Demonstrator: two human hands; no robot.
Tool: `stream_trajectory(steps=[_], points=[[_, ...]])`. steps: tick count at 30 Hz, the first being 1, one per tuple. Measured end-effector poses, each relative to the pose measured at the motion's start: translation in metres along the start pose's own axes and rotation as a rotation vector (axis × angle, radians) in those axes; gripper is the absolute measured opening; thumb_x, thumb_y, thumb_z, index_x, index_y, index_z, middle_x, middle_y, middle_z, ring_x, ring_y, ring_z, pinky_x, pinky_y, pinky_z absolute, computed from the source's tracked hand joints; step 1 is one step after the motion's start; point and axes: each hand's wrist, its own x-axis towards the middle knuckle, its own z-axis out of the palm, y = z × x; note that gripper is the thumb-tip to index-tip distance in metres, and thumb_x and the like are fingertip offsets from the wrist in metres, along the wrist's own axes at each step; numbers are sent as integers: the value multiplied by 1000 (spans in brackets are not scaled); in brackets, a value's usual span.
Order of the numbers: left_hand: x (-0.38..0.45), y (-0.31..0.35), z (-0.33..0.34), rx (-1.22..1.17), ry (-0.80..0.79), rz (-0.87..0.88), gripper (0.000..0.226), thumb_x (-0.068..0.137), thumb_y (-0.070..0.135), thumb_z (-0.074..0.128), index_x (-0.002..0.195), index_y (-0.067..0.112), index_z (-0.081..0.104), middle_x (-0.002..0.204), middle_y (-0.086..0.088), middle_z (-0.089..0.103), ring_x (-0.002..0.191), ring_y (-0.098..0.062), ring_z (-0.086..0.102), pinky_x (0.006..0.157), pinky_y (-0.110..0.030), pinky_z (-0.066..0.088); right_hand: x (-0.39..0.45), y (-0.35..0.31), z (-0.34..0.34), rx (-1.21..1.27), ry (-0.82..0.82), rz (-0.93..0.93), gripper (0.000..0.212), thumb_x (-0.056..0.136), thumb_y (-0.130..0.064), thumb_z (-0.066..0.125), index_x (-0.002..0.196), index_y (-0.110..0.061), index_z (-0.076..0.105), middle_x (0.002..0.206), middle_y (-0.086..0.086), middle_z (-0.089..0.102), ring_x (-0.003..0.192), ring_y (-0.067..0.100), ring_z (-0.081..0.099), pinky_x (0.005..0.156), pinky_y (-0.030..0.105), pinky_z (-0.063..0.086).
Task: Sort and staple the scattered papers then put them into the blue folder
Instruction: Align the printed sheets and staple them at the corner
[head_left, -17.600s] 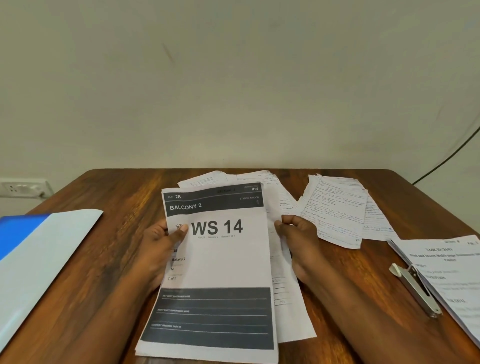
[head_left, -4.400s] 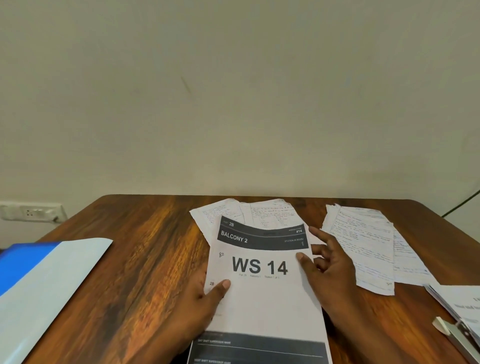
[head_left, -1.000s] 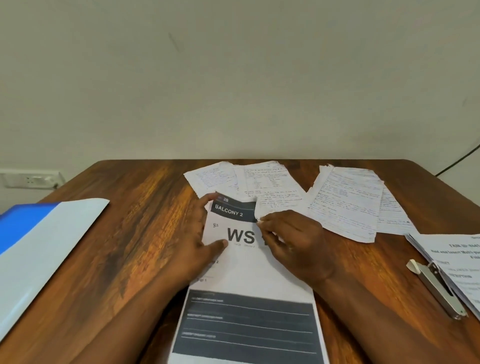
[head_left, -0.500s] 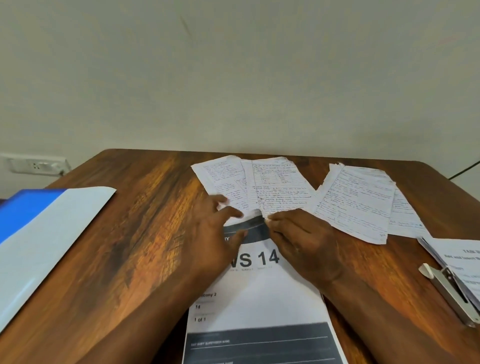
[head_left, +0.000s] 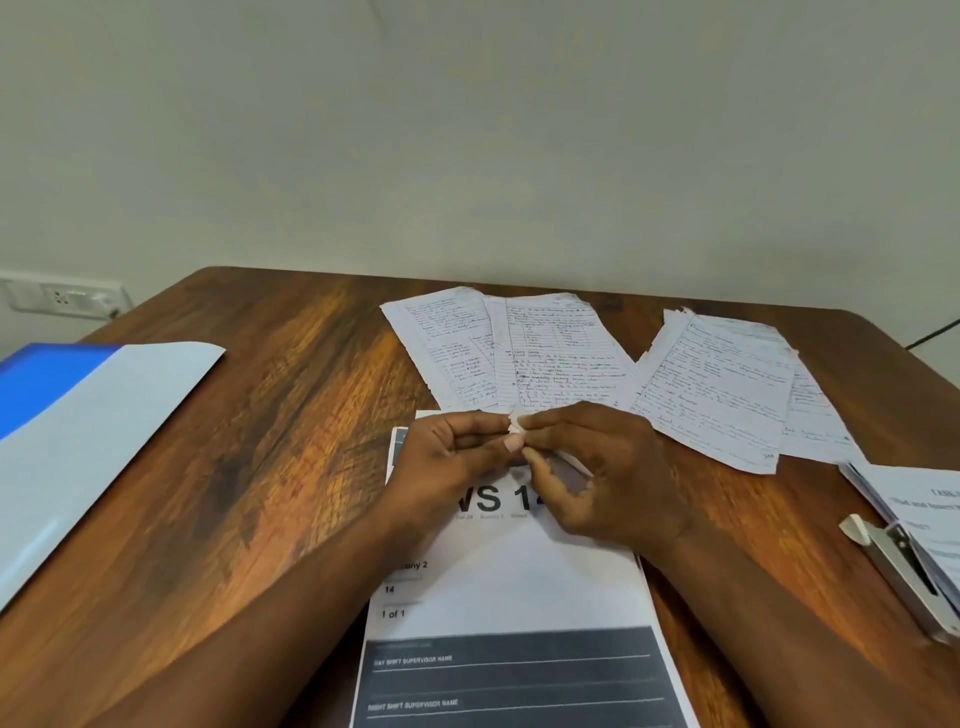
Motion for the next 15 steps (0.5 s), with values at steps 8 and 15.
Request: stream_trajectory(steps=[8,15], points=[[4,-2,-3,0,93,-13,28,80,11,82,102,-4,76,94,-25,78,74,-29,72,69,-28,61,7,-6,0,219,-13,212,27,84,-14,88,108,-8,79,99,-5,79,86,2,75,73,24,63],[5,-2,-3,-1,88,-15,12,91,2,74,100,-5,76,93,-26,78,76,-28,77,69,-31,63,10,-12,2,379,-10,449,34,79,-19,91,110,-13,77,94,-6,79,86,7,77,77,26,64]])
